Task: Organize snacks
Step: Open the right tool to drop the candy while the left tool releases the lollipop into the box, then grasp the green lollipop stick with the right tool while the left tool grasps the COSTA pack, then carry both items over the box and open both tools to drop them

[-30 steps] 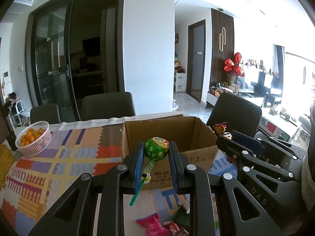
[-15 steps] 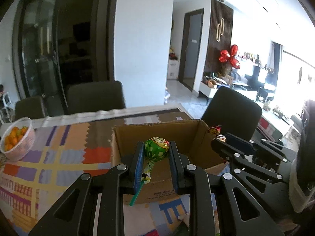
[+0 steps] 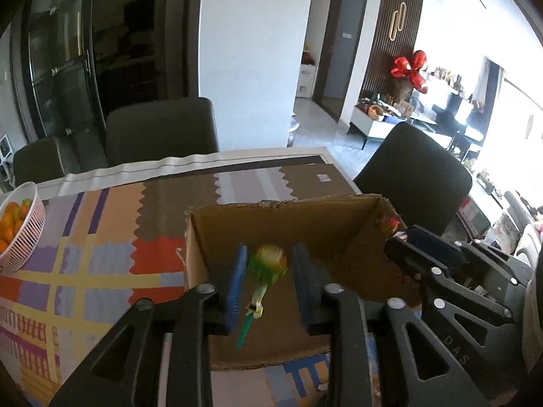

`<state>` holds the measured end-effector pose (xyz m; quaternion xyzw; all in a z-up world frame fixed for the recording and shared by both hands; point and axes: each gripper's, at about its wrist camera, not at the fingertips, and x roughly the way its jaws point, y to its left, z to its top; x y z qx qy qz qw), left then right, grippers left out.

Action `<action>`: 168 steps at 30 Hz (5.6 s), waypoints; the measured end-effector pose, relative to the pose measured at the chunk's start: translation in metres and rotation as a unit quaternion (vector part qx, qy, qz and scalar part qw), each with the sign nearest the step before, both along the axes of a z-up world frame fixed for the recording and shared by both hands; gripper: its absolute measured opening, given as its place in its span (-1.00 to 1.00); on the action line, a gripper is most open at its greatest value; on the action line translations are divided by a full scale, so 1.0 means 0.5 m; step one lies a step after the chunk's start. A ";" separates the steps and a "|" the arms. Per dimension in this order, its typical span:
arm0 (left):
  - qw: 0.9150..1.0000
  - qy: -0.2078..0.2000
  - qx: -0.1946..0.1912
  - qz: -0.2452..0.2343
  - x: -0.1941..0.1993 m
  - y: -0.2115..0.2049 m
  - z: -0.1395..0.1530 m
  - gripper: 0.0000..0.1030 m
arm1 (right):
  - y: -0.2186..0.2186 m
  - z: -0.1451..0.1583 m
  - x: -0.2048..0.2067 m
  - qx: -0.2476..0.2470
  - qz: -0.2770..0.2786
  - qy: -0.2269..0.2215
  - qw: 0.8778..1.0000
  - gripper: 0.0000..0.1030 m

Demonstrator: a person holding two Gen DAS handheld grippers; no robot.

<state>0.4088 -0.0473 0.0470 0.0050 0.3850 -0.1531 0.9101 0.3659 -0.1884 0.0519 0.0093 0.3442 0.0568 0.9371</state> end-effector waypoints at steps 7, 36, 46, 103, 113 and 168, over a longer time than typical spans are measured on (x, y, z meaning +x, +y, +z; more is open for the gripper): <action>1.000 -0.025 0.011 0.015 -0.067 0.017 0.017 -0.09 | -0.014 0.007 -0.040 -0.003 -0.015 -0.012 1.000 -0.16; 0.998 -0.050 -0.021 0.045 -0.419 0.024 0.004 0.05 | -0.007 0.037 -0.357 -0.005 0.027 -0.074 0.997 -0.16; 0.999 0.018 -0.023 0.032 -0.445 -0.006 -0.078 0.06 | -0.026 -0.019 -0.406 -0.005 0.032 -0.039 0.999 -0.16; 0.977 0.204 -0.049 0.033 -0.389 -0.032 -0.342 -0.26 | -0.042 -0.319 -0.361 0.022 0.014 0.162 0.987 -0.34; 0.978 0.198 -0.056 0.024 -0.402 -0.022 -0.333 -0.76 | -0.035 -0.313 -0.373 0.015 0.012 0.159 0.987 -0.45; 0.997 -0.060 -0.039 -0.017 -0.258 0.012 0.060 -0.81 | 0.014 0.054 -0.250 0.032 0.034 -0.057 0.997 -0.45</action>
